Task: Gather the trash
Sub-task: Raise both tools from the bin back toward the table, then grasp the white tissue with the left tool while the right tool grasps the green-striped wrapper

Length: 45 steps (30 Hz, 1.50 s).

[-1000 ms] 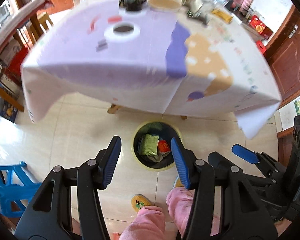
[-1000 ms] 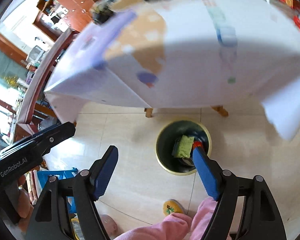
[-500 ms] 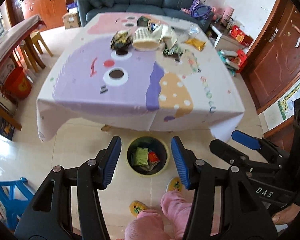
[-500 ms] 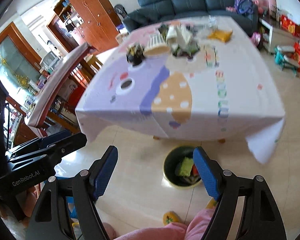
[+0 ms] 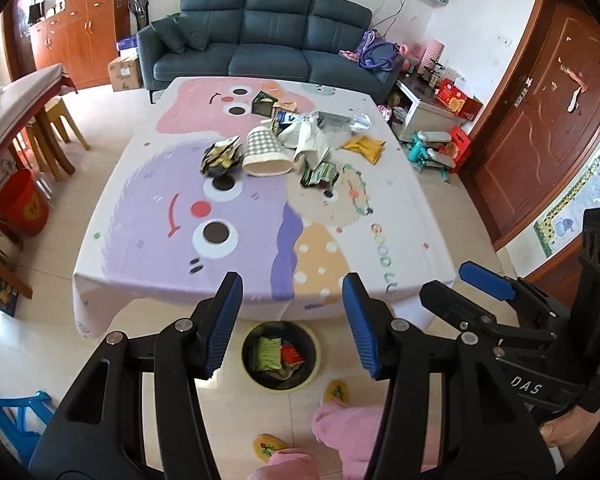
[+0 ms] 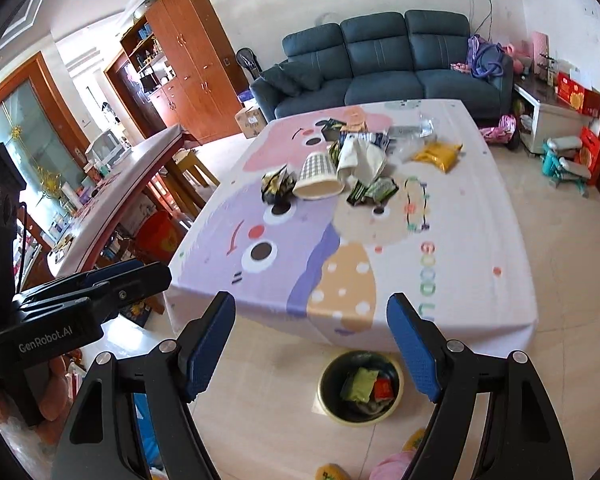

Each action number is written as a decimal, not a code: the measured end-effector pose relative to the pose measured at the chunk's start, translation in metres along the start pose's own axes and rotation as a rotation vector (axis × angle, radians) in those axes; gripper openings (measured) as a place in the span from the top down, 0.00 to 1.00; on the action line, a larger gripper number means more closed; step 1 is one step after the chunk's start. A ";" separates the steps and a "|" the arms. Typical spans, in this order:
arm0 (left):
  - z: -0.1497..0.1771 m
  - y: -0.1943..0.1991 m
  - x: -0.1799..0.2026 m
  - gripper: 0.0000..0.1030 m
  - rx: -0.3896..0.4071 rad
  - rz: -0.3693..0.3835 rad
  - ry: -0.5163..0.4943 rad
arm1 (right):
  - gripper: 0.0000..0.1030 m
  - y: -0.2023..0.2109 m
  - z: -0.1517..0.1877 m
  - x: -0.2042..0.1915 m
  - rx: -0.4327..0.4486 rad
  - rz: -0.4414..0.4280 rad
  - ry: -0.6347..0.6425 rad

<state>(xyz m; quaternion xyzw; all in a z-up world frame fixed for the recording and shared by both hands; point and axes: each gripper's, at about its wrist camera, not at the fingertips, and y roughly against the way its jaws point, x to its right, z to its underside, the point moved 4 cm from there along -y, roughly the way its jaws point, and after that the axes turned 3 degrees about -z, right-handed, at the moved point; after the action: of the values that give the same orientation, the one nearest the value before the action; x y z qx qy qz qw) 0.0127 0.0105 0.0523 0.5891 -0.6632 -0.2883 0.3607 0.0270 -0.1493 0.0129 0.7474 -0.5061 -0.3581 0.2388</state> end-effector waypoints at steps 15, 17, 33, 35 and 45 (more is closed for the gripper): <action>-0.112 -0.156 0.014 0.53 -0.086 -0.070 0.012 | 0.25 -0.170 -0.124 0.102 -0.146 0.002 -0.053; -0.124 -0.183 0.015 0.53 -0.101 -0.089 0.016 | 0.31 -0.210 -0.133 0.120 -0.196 0.002 -0.073; -0.167 -0.271 0.012 0.53 -0.184 -0.066 0.121 | 0.78 -0.345 -0.141 0.153 -0.395 0.037 0.073; -0.175 -0.276 0.014 0.53 -0.197 -0.032 0.141 | 0.82 -0.342 -0.142 0.159 -0.397 0.023 0.081; -0.205 -0.312 0.030 0.53 -0.251 0.065 0.215 | 0.86 -0.304 -0.138 0.199 -0.420 0.013 0.115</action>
<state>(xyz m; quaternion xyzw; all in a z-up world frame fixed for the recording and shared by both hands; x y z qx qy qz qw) 0.3578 -0.0539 -0.0781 0.5451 -0.5983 -0.2925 0.5093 0.3583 -0.2210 -0.1766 0.6970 -0.4108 -0.4110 0.4200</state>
